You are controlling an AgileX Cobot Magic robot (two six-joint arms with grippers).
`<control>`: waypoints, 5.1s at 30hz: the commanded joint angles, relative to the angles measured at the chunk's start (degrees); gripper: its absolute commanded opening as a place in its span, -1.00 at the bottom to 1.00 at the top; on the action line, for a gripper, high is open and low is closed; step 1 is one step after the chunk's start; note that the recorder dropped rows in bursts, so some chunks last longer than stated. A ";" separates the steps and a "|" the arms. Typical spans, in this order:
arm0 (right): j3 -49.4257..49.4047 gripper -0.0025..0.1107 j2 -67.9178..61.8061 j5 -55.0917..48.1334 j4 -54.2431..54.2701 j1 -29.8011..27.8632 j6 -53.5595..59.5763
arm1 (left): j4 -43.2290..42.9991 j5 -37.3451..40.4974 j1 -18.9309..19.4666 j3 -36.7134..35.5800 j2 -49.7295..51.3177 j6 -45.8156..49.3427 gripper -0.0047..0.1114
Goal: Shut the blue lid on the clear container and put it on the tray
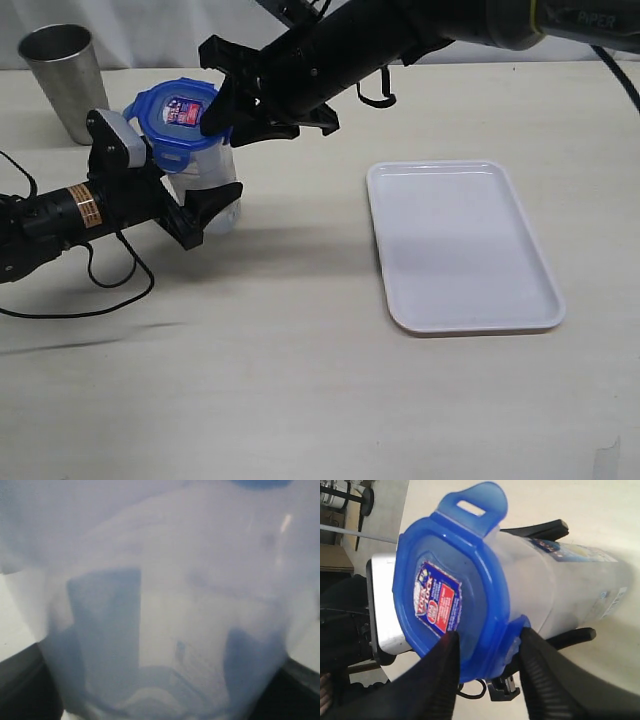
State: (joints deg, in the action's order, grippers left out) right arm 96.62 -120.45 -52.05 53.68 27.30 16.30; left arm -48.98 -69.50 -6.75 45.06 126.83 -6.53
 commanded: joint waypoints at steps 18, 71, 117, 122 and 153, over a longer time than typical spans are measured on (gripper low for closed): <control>-0.01 -0.43 -2.76 -0.51 -2.23 0.54 0.86 | -3.45 -0.46 -0.66 -0.28 -0.66 0.44 -0.92; 6.67 0.04 -5.84 -4.54 -4.41 0.54 3.00 | -4.48 -0.46 -0.66 -0.28 -0.66 0.04 -0.92; 6.56 -0.05 4.63 5.39 -62.12 22.12 18.42 | -2.53 -0.46 -0.66 -0.28 -0.66 -4.06 -0.92; 6.56 -0.15 2.74 5.04 -67.69 22.12 15.79 | -2.53 -0.46 -0.66 -0.28 -0.66 -4.06 -0.92; 6.56 -0.52 -5.67 -2.61 -77.33 26.20 15.63 | -2.56 -0.46 -0.66 -0.28 -0.66 -4.06 -0.92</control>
State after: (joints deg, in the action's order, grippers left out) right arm 104.94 -122.34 -47.26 -25.64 54.06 31.29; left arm -49.32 -68.57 -6.93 45.06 126.60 -11.54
